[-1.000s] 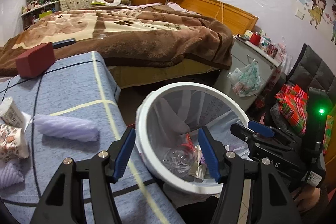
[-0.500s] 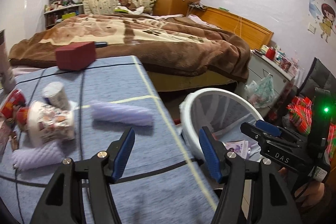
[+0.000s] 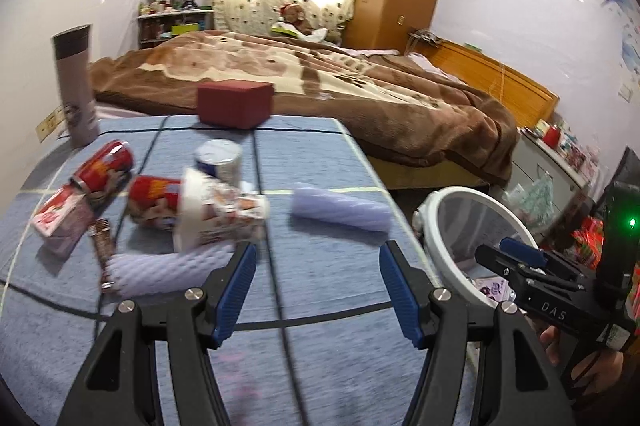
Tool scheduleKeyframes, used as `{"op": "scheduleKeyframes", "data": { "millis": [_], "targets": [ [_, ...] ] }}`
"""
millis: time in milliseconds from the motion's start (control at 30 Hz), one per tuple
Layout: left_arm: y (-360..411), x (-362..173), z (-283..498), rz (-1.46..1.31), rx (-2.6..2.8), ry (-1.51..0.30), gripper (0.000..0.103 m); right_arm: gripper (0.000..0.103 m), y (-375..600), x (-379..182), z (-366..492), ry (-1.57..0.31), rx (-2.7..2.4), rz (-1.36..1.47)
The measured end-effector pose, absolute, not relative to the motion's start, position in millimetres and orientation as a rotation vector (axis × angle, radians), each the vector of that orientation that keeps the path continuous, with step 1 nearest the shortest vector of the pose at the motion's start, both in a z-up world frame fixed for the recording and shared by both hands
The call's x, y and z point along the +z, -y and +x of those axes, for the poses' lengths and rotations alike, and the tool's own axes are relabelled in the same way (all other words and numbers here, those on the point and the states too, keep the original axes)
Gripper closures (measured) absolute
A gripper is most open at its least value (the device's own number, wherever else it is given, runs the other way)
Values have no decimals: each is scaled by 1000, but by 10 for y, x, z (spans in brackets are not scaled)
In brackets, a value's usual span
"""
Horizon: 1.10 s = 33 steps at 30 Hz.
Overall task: Collect trash
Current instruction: 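Move both tools back to the table toward the pink carton and foam net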
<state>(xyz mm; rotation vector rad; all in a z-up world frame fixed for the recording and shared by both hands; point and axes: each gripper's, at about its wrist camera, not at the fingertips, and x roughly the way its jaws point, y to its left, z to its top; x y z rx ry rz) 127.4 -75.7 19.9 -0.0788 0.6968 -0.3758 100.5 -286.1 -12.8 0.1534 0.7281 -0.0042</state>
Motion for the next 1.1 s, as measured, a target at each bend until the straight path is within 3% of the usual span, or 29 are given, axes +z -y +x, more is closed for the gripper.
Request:
{"op": "scheduleKeyframes", "data": {
  "millis": [1100],
  "targets": [
    [-1105, -6, 1550, -145, -78, -739, 33, 44, 1083, -111, 1393, -731, 441, -209]
  ]
}}
